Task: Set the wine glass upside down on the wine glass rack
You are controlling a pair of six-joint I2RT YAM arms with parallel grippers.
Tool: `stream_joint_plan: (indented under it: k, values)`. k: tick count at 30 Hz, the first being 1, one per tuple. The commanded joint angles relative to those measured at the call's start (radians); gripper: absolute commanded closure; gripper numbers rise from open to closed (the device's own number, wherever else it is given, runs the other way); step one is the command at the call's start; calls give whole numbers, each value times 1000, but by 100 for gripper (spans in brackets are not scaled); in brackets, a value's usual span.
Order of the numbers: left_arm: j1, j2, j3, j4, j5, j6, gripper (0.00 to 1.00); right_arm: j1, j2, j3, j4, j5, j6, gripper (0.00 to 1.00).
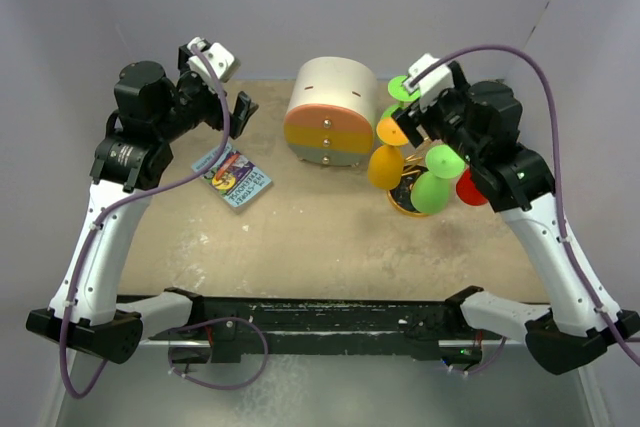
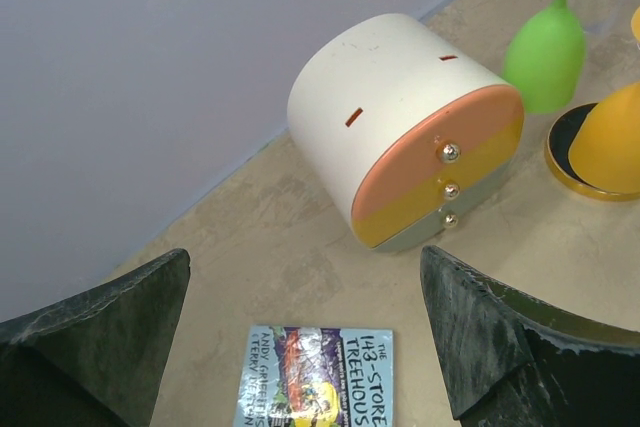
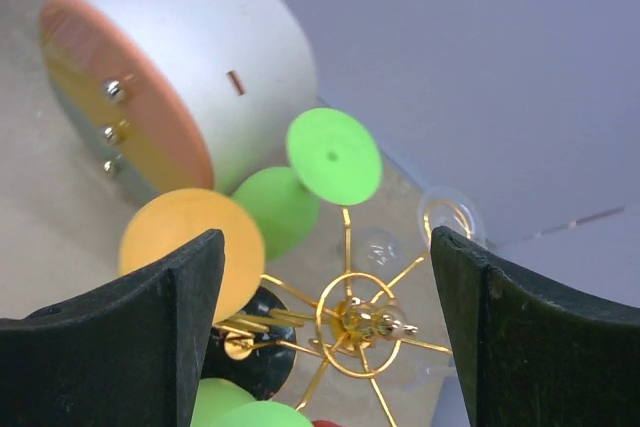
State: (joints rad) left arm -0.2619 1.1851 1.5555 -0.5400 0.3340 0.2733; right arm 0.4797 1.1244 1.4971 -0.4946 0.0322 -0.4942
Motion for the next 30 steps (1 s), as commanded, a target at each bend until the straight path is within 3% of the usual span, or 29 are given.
stream_joint_plan:
  k: [1, 7, 15, 23, 30]
  values:
    - [7, -21, -6, 45, -29, 9, 1, -46, -27, -13, 211, 160, 174, 12]
    - [7, -34, -19, 59, -50, 0, 1, -101, -33, -52, 319, 307, 267, 0]
    - [26, -56, -93, 151, -133, -80, 1, -136, -39, -131, 523, 567, 347, 0]
    - [50, -90, -141, 240, -221, -212, 1, -163, -14, -88, 503, 592, 309, 0]
    - [62, -131, -163, 202, -267, -241, 1, -205, -76, -89, 445, 532, 285, 0]
